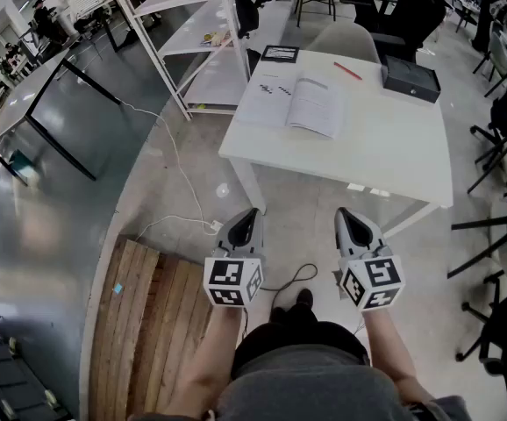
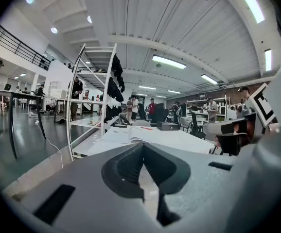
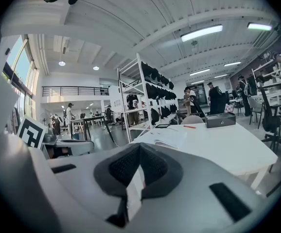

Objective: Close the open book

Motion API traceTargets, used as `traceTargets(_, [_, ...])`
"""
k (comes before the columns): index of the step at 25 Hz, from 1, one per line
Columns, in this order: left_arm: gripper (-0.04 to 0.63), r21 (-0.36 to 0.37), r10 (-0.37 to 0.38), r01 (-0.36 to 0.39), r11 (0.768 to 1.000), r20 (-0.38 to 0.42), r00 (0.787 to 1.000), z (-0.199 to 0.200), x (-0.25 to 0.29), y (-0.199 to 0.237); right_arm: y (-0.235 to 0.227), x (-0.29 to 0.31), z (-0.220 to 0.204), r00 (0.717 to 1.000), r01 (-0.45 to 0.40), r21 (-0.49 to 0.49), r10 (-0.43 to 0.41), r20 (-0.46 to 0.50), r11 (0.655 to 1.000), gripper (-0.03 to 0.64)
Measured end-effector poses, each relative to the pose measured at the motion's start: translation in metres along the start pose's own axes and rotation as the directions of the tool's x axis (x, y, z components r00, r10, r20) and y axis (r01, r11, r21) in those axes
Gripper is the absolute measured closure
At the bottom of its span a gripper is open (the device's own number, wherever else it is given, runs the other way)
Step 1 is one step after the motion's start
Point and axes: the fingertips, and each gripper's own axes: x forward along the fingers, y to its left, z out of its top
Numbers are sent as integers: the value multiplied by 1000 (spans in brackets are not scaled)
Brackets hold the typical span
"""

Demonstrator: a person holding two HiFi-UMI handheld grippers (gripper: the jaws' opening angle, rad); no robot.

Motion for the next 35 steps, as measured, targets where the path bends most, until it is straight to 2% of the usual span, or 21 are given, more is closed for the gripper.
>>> traceTargets(14, [589,-7,40,-40,999,0,999,1,9,-9,-13,4,7,999,-42,3,42,16,999,612])
traceTargets(22, [589,-5,55,-55,998,-4,998,0,12,-8,-23,7,9,999,-47,79,46,17,996,612])
traceTargets(24, [589,-7,57,-57,998,-3,998,0,13,-9,-26,8,9,999,-50,92,49,8,995,569])
traceTargets(35, [589,-6,85,-85,996,-9,996,-1,16,-5,-36,13,-2,996,-83,197,90,-28,977,522])
